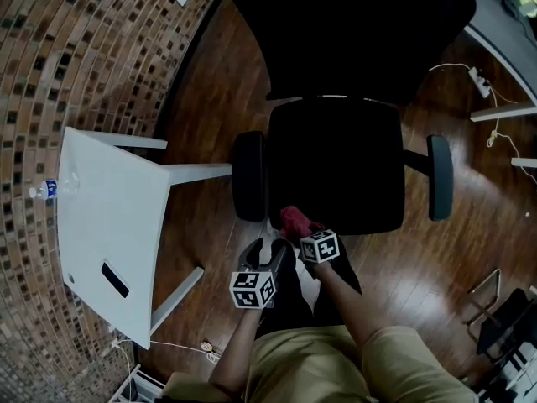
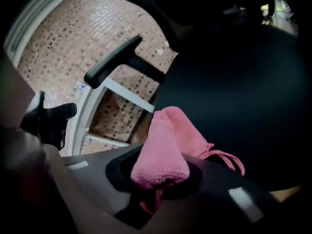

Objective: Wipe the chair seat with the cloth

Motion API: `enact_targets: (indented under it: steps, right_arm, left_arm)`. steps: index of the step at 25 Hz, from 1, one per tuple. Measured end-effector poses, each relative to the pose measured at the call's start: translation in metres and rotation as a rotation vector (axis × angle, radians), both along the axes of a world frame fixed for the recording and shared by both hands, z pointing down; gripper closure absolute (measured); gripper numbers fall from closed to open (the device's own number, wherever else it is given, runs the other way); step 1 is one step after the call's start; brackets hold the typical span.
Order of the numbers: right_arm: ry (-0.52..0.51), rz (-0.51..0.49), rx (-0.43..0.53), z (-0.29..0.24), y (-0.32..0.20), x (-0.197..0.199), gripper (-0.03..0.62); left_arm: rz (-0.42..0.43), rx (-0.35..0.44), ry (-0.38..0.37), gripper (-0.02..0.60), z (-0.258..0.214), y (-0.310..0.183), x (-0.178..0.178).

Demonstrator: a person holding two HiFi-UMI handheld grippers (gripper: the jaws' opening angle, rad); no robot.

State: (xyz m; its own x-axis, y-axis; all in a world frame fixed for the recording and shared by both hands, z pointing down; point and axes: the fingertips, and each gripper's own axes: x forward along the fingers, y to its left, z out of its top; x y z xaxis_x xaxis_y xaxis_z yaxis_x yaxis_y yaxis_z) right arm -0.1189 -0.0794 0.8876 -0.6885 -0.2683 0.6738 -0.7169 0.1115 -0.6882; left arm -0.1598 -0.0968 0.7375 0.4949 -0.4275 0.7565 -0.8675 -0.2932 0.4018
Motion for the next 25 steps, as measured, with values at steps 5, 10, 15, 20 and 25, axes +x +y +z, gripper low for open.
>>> enact_targets:
  steps: [5, 10, 15, 20, 25]
  right_arm:
    - [0.029, 0.023, -0.025, 0.020, 0.008, -0.030, 0.531]
    - [0.130, 0.196, -0.011, 0.030, 0.027, 0.123, 0.531]
    - [0.312, 0.444, -0.014, 0.015, 0.046, 0.312, 0.533]
    - [0.581, 0.359, -0.117, 0.022, 0.048, 0.345, 0.533]
    - [0.677, 0.399, -0.254, 0.031, 0.060, 0.341, 0.531]
  left_arm:
    - [0.014, 0.007, -0.028, 0.305, -0.007, 0.000, -0.010]
    - [0.024, -0.005, -0.033, 0.307, -0.002, 0.000, -0.015]
    - [0.064, -0.024, 0.000, 0.305, 0.006, 0.006, 0.013]
    - [0.095, -0.014, 0.014, 0.305, 0.002, 0.002, 0.024]
    - [0.116, 0.008, 0.003, 0.305, -0.006, -0.002, 0.025]
